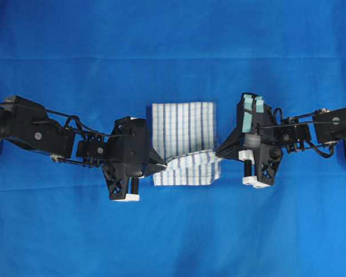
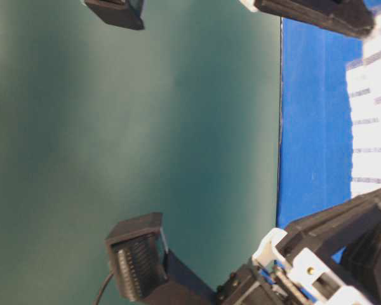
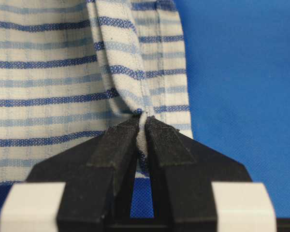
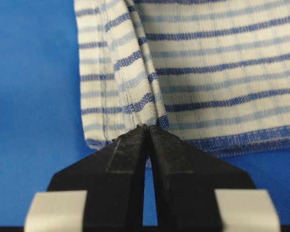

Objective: Fold the blue towel.
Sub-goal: 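Lift the far end with both grippers and fold it toward the near end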

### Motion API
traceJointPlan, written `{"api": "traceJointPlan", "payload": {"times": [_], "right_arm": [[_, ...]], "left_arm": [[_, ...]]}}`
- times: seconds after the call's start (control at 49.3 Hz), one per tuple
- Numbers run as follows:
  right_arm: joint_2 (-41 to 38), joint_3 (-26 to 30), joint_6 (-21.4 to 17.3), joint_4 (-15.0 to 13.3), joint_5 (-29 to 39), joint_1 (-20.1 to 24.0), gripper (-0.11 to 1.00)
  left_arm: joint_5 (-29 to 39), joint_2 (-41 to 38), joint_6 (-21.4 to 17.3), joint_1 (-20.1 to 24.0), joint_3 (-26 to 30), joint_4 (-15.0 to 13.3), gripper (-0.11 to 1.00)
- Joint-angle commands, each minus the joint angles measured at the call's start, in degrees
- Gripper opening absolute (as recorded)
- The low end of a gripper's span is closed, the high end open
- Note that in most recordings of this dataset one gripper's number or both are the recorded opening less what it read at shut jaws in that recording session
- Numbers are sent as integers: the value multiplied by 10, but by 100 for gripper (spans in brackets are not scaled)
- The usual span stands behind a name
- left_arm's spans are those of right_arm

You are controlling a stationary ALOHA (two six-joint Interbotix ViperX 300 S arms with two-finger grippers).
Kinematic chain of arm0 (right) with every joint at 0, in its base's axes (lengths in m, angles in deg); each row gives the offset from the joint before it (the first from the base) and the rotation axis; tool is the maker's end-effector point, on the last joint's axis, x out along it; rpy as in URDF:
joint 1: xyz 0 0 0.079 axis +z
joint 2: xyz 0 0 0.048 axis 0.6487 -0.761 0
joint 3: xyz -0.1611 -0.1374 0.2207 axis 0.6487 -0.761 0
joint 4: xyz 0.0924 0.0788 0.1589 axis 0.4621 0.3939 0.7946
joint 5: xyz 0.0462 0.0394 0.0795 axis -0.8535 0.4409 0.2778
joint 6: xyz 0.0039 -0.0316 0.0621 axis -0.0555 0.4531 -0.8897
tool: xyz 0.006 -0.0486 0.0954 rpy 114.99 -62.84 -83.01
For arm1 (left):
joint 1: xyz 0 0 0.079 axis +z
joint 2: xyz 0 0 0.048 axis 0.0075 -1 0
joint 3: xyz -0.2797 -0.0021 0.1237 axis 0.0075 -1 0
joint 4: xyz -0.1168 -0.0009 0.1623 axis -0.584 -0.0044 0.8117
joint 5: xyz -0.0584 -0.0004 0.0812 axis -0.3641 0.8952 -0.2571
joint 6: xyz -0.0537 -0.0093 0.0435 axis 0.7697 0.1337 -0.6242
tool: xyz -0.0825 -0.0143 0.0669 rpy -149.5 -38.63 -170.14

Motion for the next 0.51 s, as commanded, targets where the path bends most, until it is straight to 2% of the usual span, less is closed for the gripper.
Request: {"api": "traceJointPlan", "payload": {"times": [0.0, 0.345, 0.406, 0.487], "right_arm": [[-6, 9, 2, 2, -2, 1, 3], [-39, 16, 2, 4, -14, 3, 3], [-38, 16, 2, 4, -12, 3, 3], [-39, 17, 2, 4, -14, 3, 3]], "left_arm": [[-2, 3, 1, -2, 8, -1, 4], [-6, -19, 0, 8, 14, -1, 5], [-6, -19, 0, 8, 16, -1, 13], [-6, -19, 0, 8, 16, -1, 32]]}}
